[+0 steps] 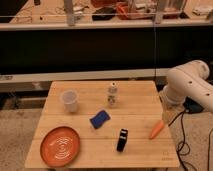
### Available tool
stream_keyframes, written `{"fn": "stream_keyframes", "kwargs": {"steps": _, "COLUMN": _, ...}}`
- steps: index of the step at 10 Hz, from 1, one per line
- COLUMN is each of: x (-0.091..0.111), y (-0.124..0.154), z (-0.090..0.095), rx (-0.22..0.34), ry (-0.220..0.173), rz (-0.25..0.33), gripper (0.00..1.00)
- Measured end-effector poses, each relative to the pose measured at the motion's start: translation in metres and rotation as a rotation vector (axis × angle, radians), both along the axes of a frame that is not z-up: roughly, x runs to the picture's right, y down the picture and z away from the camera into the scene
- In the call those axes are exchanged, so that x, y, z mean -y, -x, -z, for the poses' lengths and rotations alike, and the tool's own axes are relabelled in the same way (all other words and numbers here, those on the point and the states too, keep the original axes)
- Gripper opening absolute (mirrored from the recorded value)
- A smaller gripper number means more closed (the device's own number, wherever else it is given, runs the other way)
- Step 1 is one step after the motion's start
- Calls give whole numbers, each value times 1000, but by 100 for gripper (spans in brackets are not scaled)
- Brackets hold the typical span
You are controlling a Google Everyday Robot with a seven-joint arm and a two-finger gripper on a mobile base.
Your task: Knock the eraser over
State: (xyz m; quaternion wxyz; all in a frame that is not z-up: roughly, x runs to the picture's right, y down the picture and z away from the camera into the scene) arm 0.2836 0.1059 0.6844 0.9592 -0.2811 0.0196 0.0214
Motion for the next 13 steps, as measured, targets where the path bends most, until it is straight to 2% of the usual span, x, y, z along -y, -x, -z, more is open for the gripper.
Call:
{"fn": "stream_keyframes", "kwargs": {"steps": 6, "x": -1, "y": 1, "z": 0, "rx": 2, "ry": 0, "rz": 4, "gripper": 80}}
{"fn": "stream_keyframes", "kwargs": {"steps": 10, "x": -26, "y": 35, "z": 2, "rx": 54, "ry": 1, "rz": 59, "gripper": 80}}
{"fn": "stream_keyframes", "kwargs": {"steps": 13, "x": -47, "y": 46, "z": 2, "rx": 81, "ry": -4, "rz": 78, "gripper": 80}}
